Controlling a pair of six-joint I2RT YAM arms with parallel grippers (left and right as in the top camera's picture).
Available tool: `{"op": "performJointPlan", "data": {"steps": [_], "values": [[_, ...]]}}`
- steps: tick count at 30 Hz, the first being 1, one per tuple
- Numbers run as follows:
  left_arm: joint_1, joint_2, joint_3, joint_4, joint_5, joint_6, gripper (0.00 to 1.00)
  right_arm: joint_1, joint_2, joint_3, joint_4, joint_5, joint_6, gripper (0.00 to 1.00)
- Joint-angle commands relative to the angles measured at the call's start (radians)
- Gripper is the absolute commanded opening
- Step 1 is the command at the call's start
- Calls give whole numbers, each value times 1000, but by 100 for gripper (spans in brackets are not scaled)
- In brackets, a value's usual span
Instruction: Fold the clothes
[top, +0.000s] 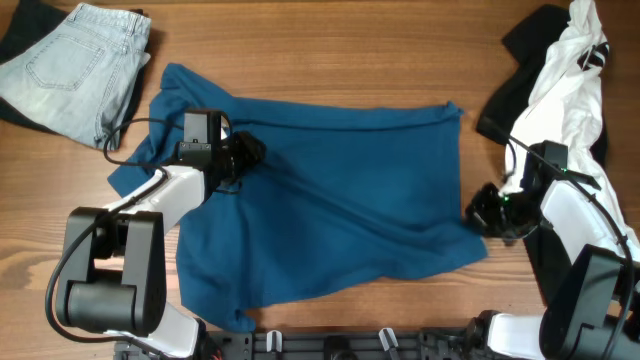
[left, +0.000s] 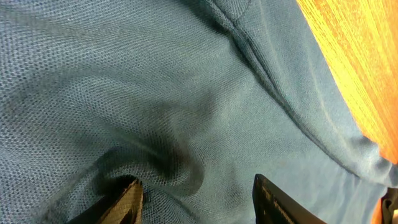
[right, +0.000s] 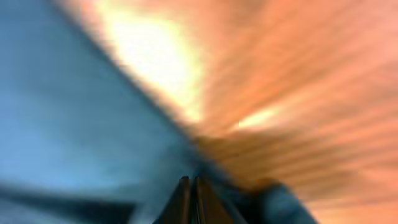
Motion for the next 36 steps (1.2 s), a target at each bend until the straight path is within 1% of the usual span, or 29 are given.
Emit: {"op": "performJointPlan", "data": {"steps": [1,4,9,11,15,19,27,29,36], "values": [[9,10,-8,3,12,50,57,3,-5,19,-73,280,196,4],[9,10,-8,-1,12,68,57,3,-14,63,-145,315,233,4],[9,10,-8,-4,12,68,56,3,-96,207,-256,322,209,4],[9,10,-8,-3,12,68,56,3,-134,250,-299,360,203,4],[9,10,-8,3,12,68,56,3,-155,252,-332,362,199,4],[9,10,-8,14,12,68,56,3,-140,214,-345,335,179,4],[9,10,-8,26,12,68,56,11,-140,79,-287,239,177,4],[9,10,-8,26,12,68,56,28,-140,38,-272,196,183,4],[9,10,-8,26,12,68,56,128,-137,-75,-167,141,227,4]]}}
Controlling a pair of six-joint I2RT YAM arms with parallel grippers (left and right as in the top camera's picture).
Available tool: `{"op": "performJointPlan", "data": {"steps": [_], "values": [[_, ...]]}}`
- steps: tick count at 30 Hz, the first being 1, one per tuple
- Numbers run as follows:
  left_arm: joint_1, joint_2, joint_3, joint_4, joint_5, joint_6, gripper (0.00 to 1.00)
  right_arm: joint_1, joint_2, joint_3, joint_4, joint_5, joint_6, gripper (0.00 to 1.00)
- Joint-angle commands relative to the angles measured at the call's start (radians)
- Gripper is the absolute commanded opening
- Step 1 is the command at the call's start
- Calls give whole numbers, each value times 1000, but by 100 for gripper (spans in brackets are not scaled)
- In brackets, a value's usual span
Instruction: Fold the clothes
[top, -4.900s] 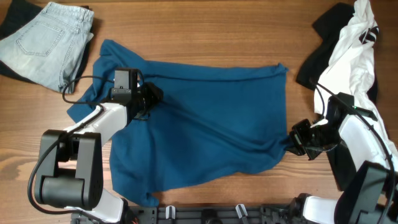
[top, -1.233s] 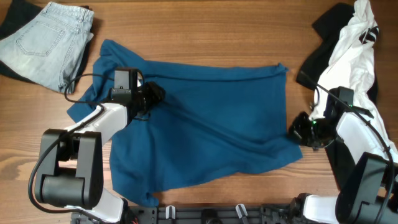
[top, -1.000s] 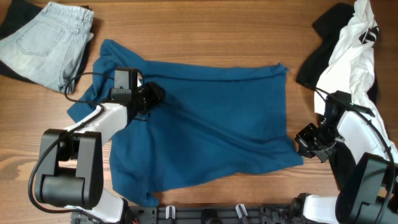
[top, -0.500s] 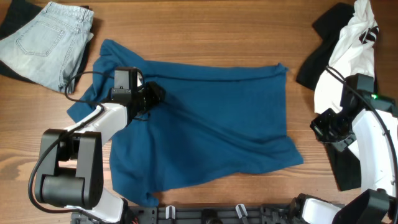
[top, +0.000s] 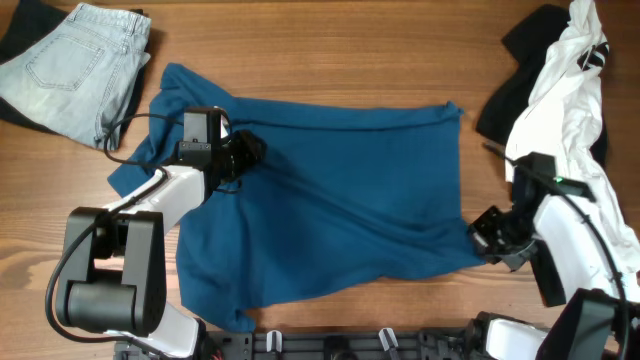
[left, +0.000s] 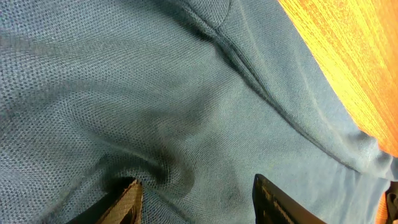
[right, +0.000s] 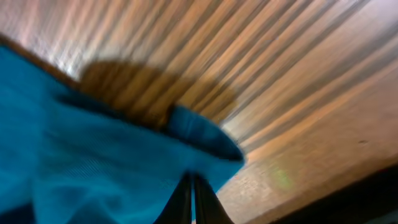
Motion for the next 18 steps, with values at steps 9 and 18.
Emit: {"op": "performJointPlan", "data": {"steps": [9,18], "values": [[9,10,-8,4,9,24,56,134,64,-52,249,-157,125,4],[9,10,-8,-5,9,24,56,134,285,-51,572,-175,132,4]]}}
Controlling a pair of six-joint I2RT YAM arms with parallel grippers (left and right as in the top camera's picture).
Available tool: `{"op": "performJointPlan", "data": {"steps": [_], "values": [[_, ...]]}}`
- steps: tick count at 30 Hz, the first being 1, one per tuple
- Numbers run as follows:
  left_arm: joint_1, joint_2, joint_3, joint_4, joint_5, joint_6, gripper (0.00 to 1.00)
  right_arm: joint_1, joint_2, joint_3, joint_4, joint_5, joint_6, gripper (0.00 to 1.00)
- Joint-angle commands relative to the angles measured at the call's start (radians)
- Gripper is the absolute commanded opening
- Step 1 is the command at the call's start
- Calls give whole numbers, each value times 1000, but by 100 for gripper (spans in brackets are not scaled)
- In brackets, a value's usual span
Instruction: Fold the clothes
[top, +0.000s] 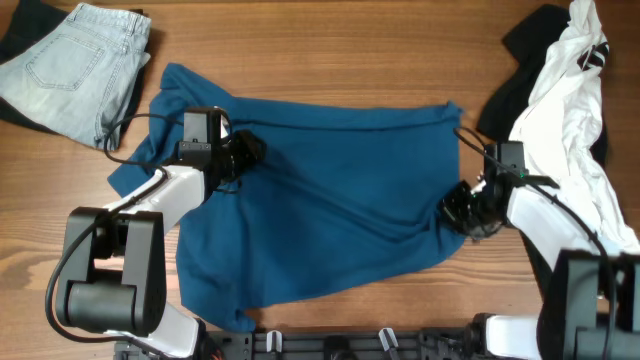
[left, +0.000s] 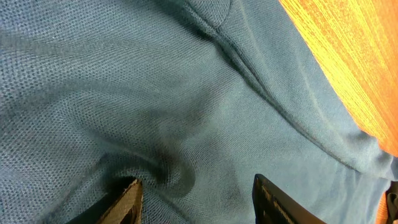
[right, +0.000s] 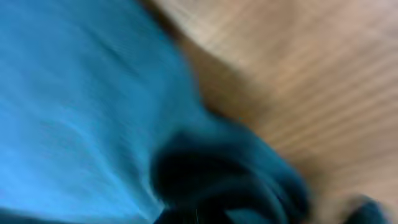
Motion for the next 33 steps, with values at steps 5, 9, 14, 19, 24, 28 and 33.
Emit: {"op": "performJointPlan", "data": {"steps": [5,9,14,19,24,28,33], "values": [[9,10,-8,-11,13,24,56,4,214,54,241,42,-54,4],[9,10,-8,-21,13,24,56,4,219,143,136,89,-101,14],[9,10,-8,-20,12,24,55,4,203,214,-53,164,-117,49],[9,10,-8,-20,12,24,55,4,68,273,-209,200,-182,61],[9,10,-8,-20,12,24,55,4,-111,343,-329,207,-217,69],[9,10,-8,-19,12,24,54,4,-177,364,-451,199,-209,67],[9,10,-8,-16,12,26,54,4,-167,307,-565,191,-209,11]]}}
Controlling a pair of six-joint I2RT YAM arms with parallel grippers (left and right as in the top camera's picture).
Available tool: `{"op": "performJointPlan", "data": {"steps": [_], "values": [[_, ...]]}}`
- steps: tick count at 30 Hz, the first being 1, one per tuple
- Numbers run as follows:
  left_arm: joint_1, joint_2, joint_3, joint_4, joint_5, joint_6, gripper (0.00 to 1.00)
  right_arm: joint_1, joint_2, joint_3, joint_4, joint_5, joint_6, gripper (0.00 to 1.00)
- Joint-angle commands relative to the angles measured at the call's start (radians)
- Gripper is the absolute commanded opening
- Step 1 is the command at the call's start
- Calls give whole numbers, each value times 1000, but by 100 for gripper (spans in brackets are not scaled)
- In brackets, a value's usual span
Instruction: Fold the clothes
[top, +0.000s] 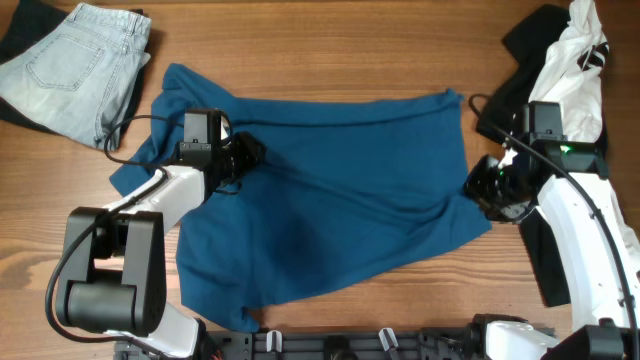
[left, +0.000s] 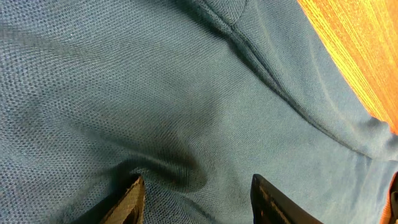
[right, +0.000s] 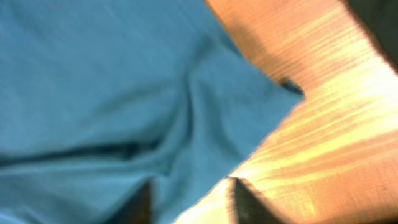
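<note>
A blue shirt lies spread and wrinkled across the wooden table. My left gripper rests on its upper left part. In the left wrist view the left gripper is open, its fingers pressed on the mesh cloth with a small pucker between them. My right gripper is at the shirt's right edge, low down. The blurred right wrist view shows the right gripper open over the shirt's corner and bare wood.
Folded light jeans lie at the back left on a dark garment. A pile of white and black clothes fills the right side, behind my right arm. A black cable runs by the left arm.
My right gripper was shut on the shirt's right lower corner, drawn inward; now it is open further right and the corner lies spread out. The left gripper has stayed in place, open.
My right gripper was shut at the shirt's right lower corner. It then held the corner lower down, then drawn in toward the shirt's middle. Now the corner is let go and lies flat at the right. My left gripper stayed open on the upper left throughout.
</note>
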Motion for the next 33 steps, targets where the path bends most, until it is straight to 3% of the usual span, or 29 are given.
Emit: {"op": "performJointPlan", "data": {"steps": [1,6,9,17,33], "values": [[9,10,-8,5,12,28,54,-3,17,-78,-22,-2,-1,7],[9,10,-8,10,12,39,54,-3,32,-254,96,-110,28,29],[9,10,-8,12,11,42,54,-3,47,-342,156,-140,43,33],[9,10,-8,19,12,42,55,-3,108,-469,234,-207,60,32],[9,10,-8,18,12,42,55,-55,117,-473,305,-187,102,34]]}}
